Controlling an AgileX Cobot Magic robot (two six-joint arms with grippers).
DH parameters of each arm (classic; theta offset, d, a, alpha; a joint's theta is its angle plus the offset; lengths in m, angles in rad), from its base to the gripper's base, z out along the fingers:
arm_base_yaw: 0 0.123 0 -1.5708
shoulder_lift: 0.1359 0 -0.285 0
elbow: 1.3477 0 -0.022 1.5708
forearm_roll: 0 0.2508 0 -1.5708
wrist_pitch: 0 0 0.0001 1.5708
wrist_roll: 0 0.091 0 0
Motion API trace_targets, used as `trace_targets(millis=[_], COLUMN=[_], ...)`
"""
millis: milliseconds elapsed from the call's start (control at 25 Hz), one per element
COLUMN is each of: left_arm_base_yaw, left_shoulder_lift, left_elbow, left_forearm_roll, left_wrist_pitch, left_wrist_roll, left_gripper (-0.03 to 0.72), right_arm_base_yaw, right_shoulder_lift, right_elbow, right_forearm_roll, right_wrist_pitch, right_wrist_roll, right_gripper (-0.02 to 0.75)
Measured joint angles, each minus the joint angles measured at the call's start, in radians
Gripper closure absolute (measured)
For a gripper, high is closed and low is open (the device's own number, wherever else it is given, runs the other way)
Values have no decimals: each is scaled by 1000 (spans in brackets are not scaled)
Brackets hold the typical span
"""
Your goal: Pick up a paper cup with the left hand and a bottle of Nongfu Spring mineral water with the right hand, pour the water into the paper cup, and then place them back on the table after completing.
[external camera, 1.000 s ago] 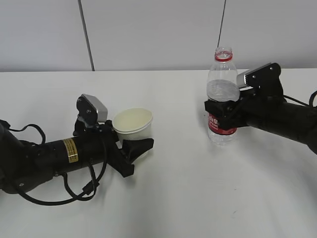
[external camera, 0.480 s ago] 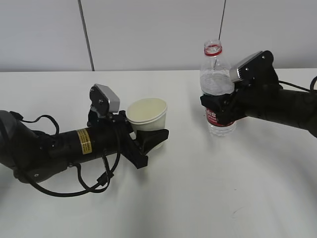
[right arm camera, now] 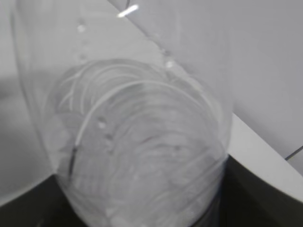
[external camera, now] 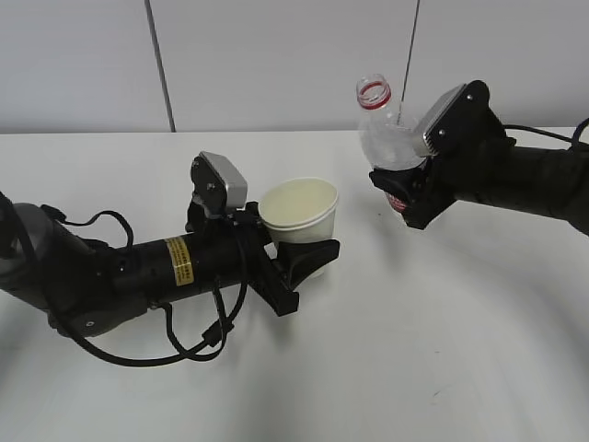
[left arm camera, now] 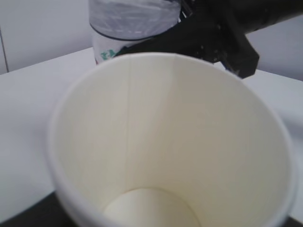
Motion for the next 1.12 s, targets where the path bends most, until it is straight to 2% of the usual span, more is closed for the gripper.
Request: trace_targets(millis=[440, 1120], left_arm_base_yaw=[-9, -33], left_shoulder_lift=[0, 0], left_elbow=[0, 0], left_forearm_roll=[-5, -12], left_wrist_pitch=[0, 0], left_wrist_roll=[0, 0], left_gripper=[294, 294], right_arm_base_yaw=[0, 0], right_shoulder_lift=[0, 0], right_elbow=[0, -31], right_forearm_roll=[-3, -3], right_wrist_pitch=[2, 2], right_wrist_roll=[-297, -473], right_gripper=[268, 268])
